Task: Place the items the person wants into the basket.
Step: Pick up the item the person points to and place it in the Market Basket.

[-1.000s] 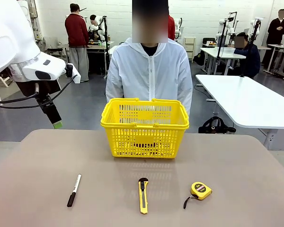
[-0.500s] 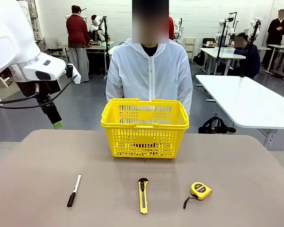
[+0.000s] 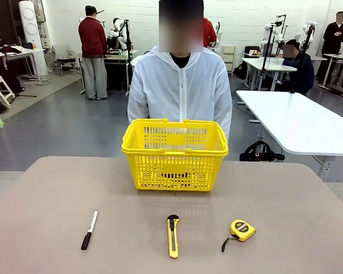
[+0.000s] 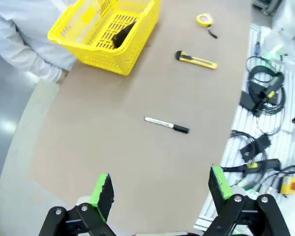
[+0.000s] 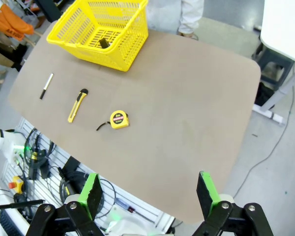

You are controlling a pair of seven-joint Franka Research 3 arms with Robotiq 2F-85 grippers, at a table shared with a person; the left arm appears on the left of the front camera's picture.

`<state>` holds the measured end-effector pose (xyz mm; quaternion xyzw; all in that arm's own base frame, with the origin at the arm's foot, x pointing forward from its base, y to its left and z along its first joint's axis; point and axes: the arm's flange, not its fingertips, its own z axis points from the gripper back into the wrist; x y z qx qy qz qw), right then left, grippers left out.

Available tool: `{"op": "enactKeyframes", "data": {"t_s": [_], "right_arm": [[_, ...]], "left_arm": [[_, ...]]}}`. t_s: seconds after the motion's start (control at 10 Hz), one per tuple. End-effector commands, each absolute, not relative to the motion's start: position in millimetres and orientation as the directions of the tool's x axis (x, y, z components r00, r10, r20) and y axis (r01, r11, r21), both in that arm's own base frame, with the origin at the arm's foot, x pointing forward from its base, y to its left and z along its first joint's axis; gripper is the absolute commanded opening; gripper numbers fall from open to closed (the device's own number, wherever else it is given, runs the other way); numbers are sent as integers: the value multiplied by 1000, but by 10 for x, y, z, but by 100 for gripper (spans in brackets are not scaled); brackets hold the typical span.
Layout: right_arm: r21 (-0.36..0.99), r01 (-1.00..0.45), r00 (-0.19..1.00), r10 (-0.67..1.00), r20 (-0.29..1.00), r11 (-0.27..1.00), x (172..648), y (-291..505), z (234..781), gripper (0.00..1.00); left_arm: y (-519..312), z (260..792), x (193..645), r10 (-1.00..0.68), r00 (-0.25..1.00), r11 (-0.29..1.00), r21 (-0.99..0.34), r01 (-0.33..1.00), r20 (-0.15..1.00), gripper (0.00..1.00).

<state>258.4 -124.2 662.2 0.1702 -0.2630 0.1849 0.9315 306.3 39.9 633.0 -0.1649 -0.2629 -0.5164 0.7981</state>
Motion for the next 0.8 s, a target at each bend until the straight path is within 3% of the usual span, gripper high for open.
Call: {"op": "enactKeyframes", "data": {"t_s": [0.0,0.7], "right_arm": [[236,-456,783,260,564,858,2587,-1222,6605,100],[236,-456,783,260,564,858,2587,-1222,6605,100]], "left_arm": [[702,6484,3143,-678,384,422,-96,902,627,100],[673,6583,3230,-701,426,440,-123,889,572,100]]}}
